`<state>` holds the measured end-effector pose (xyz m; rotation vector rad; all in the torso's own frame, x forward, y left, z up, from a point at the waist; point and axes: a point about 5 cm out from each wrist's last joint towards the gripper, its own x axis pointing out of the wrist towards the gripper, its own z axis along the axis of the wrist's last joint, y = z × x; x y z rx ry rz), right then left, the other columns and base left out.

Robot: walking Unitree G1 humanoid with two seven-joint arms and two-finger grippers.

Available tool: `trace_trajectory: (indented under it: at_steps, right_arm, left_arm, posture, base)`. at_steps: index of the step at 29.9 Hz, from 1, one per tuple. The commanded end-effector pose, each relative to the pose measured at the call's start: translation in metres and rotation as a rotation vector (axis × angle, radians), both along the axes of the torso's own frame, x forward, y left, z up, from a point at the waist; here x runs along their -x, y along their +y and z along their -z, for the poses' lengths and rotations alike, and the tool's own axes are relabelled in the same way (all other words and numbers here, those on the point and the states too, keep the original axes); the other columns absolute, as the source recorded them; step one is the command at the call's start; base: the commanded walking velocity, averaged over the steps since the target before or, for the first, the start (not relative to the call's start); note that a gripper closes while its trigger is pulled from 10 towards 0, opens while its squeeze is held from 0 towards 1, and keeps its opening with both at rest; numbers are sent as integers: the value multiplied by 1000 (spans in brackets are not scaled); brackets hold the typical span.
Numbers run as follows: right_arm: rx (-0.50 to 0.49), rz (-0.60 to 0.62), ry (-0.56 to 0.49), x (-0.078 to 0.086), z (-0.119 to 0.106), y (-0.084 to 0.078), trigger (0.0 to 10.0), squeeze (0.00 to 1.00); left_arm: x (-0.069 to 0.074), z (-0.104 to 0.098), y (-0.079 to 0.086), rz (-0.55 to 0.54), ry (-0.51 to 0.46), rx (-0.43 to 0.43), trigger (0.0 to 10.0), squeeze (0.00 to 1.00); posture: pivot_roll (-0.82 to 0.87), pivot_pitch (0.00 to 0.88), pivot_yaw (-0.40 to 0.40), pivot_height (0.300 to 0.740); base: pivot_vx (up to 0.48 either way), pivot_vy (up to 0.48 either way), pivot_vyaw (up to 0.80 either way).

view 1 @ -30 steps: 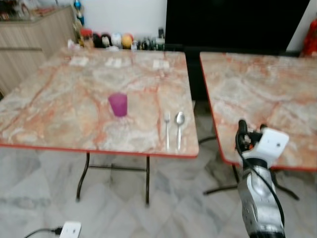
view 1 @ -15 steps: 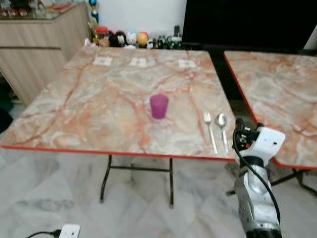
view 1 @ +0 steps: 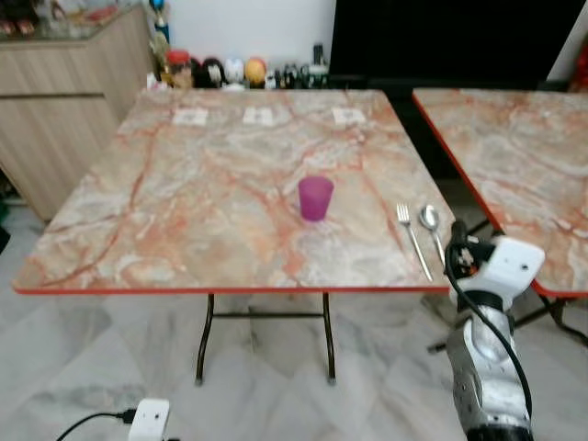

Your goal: Setting the table

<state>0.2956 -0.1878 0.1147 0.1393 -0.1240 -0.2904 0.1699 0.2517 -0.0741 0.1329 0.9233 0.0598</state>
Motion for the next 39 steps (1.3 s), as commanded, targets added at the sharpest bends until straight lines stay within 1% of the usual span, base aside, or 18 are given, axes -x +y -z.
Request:
trace_trajectory:
  at_steps: [1,4,11,23,30,36,39]
  right_arm:
    - [14,15,-17,-1,-6,-6,10000,0]
    - [15,15,-16,-1,-6,-7,10000,0]
    - [12,13,-16,-1,-5,-6,10000,0]
    - [13,8,-16,-2,-5,-6,10000,0]
    - [23,9,-7,-1,-3,-8,10000,0]
    - [40,28,18,0,-2,-14,10000,0]
    - [67,56,98,0,5,-24,10000,0]
  left_arm:
    - [1,3,-9,14,15,15,10000,0]
    - [-1,3,-11,15,14,15,10000,0]
    - [-5,1,-9,17,2,14,10000,0]
    - [-7,0,-11,23,-8,13,10000,0]
    - [-8,0,-11,21,-11,12,10000,0]
    - [-8,0,-11,20,-11,13,10000,0]
    - [-7,0,-11,20,-8,14,10000,0]
  posture:
    - [100,0,-24,740]
    - [100,9,-25,740]
    - [103,1,-24,740]
    - [103,0,-23,740]
    - [103,0,-23,740]
    - [101,2,-23,740]
    - [97,2,-25,740]
  base:
    - [244,0,0]
    - [293,0,0]
    - [331,0,0]
    - [345,0,0]
    - [0,0,0]
    - [0,0,0]
    - [0,0,0]
